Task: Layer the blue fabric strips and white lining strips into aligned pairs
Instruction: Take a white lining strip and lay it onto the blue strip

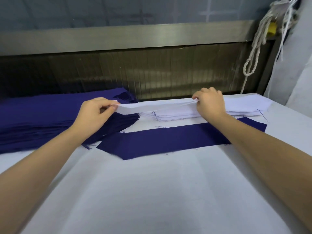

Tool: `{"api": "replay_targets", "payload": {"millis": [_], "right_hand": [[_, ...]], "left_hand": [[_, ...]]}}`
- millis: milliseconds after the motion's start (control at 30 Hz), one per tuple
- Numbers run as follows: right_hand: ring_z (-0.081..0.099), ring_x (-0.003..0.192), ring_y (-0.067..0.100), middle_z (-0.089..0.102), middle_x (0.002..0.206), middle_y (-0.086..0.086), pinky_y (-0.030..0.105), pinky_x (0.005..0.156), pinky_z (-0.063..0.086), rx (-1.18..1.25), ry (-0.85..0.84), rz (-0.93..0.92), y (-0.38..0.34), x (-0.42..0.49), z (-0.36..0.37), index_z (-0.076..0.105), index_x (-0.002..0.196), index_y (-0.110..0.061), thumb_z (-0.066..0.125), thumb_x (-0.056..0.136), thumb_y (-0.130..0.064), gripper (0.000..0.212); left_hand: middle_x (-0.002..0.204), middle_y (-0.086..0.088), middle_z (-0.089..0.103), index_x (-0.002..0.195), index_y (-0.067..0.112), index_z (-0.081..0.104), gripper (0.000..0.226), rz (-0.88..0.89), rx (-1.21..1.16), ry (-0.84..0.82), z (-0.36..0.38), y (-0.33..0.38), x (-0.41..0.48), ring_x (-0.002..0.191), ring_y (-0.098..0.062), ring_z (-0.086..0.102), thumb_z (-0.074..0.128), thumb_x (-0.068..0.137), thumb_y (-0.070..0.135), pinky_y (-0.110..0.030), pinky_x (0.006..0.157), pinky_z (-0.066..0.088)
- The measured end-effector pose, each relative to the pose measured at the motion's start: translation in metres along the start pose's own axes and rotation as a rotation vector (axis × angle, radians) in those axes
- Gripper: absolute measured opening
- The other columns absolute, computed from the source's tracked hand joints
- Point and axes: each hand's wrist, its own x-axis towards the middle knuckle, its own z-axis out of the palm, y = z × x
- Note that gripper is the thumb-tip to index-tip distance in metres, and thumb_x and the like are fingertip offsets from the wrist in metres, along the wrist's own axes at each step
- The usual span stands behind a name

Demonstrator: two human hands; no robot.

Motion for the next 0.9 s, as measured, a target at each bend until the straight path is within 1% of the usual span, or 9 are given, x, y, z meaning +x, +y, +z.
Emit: {"api": "replay_targets", "payload": {"millis": [67, 167, 267, 400, 500, 633, 767, 833, 900], "right_hand": [[0.045, 0.113, 0.030, 0.058, 0.120, 0.007, 0.037, 0.092, 0.031, -0.025, -0.033, 0.073, 0.018, -0.005, -0.004, 0.063, 0.117, -0.017, 0.047, 0.090, -0.002, 0.036], [0.045, 0.111, 0.031, 0.058, 0.119, 0.008, 0.036, 0.090, 0.032, -0.023, -0.025, 0.113, 0.035, -0.016, -0.011, 0.066, 0.115, -0.016, 0.047, 0.090, -0.001, 0.035], [0.047, 0.105, 0.032, 0.061, 0.117, 0.007, 0.037, 0.085, 0.034, -0.042, 0.026, 0.077, 0.044, -0.027, -0.021, 0.070, 0.110, -0.015, 0.046, 0.090, 0.000, 0.034], [0.049, 0.100, 0.031, 0.064, 0.114, 0.007, 0.036, 0.075, 0.038, -0.058, 0.035, 0.014, 0.055, -0.046, -0.034, 0.071, 0.107, -0.012, 0.052, 0.088, -0.002, 0.028], [0.052, 0.104, 0.031, 0.062, 0.117, 0.005, 0.038, 0.074, 0.046, -0.068, -0.025, 0.040, 0.062, -0.061, -0.039, 0.069, 0.110, -0.014, 0.052, 0.087, -0.002, 0.031], [0.058, 0.100, 0.030, 0.060, 0.122, 0.000, 0.031, 0.067, 0.040, -0.055, -0.042, 0.103, 0.071, -0.075, -0.040, 0.069, 0.109, -0.017, 0.048, 0.088, -0.003, 0.032], [0.063, 0.091, 0.021, 0.064, 0.111, 0.003, 0.027, 0.068, 0.042, 0.194, 0.079, 0.101, 0.076, -0.086, -0.042, 0.073, 0.094, -0.012, 0.052, 0.084, 0.004, 0.028], [0.063, 0.064, 0.009, 0.060, 0.106, -0.001, 0.011, 0.058, 0.044, 0.367, 0.049, 0.099, 0.077, -0.087, -0.047, 0.072, 0.086, -0.013, 0.052, 0.080, 0.009, 0.031], [0.060, 0.058, 0.013, 0.054, 0.106, -0.002, 0.007, 0.051, 0.045, 0.464, 0.002, 0.118, 0.077, -0.087, -0.050, 0.069, 0.081, -0.015, 0.049, 0.077, 0.014, 0.036]], "left_hand": [[0.104, 0.001, 0.066, 0.107, 0.012, 0.071, 0.021, 0.014, 0.012, -0.045, -0.001, -0.006, -0.007, 0.095, -0.014, 0.061, 0.060, 0.090, 0.010, -0.020, 0.085, 0.048], [0.099, -0.001, 0.066, 0.104, 0.011, 0.072, 0.021, 0.062, 0.010, -0.087, -0.004, -0.010, -0.016, 0.097, -0.014, 0.060, 0.054, 0.094, 0.016, -0.009, 0.079, 0.041], [0.096, 0.001, 0.066, 0.099, 0.009, 0.073, 0.038, 0.090, -0.015, -0.078, -0.004, -0.006, -0.021, 0.096, -0.014, 0.059, 0.041, 0.095, 0.030, -0.006, 0.079, 0.037], [0.091, -0.003, 0.068, 0.096, 0.008, 0.073, 0.023, 0.043, -0.043, -0.047, 0.002, -0.003, -0.030, 0.088, -0.010, 0.059, 0.053, 0.093, 0.019, -0.003, 0.070, 0.037], [0.088, 0.001, 0.067, 0.092, 0.015, 0.073, 0.016, -0.059, -0.163, -0.049, 0.004, -0.005, -0.039, 0.071, -0.011, 0.056, 0.058, 0.091, 0.016, -0.014, 0.064, 0.041], [0.093, 0.006, 0.068, 0.084, 0.024, 0.071, 0.020, -0.142, -0.276, -0.065, 0.000, -0.010, -0.048, 0.079, -0.013, 0.065, 0.055, 0.093, 0.019, -0.032, 0.069, 0.050], [0.091, 0.009, 0.069, 0.085, 0.028, 0.071, 0.022, -0.129, -0.290, -0.105, -0.004, -0.012, -0.052, 0.078, -0.006, 0.061, 0.065, 0.086, 0.008, -0.011, 0.069, 0.047], [0.094, 0.011, 0.068, 0.087, 0.028, 0.071, 0.030, -0.121, -0.262, -0.153, -0.006, -0.012, -0.055, 0.081, -0.004, 0.061, 0.067, 0.082, -0.001, -0.009, 0.070, 0.047], [0.096, 0.015, 0.067, 0.088, 0.030, 0.069, 0.034, -0.102, -0.193, -0.184, -0.006, -0.012, -0.056, 0.084, -0.002, 0.060, 0.067, 0.080, -0.003, -0.015, 0.072, 0.046]]}}
